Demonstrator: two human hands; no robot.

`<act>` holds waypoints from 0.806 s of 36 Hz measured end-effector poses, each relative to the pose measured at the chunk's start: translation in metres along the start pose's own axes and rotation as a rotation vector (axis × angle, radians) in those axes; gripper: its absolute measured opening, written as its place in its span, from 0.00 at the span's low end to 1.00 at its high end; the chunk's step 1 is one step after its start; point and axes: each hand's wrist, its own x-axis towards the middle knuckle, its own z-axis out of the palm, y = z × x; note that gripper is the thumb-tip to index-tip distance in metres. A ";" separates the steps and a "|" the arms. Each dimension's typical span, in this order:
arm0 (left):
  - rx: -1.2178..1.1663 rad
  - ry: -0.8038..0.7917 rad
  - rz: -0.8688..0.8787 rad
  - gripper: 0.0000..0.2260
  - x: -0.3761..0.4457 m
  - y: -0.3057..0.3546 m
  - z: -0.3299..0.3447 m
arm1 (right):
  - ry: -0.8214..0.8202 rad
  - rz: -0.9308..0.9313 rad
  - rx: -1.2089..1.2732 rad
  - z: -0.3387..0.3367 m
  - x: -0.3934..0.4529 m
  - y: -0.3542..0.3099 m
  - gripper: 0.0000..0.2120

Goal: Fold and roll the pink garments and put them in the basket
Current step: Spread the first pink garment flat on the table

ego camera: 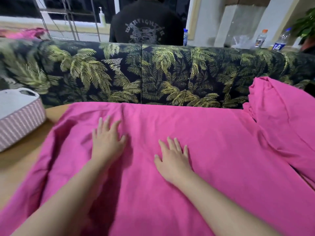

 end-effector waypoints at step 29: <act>0.203 -0.441 -0.188 0.30 -0.164 -0.132 -0.107 | -0.033 -0.271 -0.076 0.045 -0.127 -0.067 0.33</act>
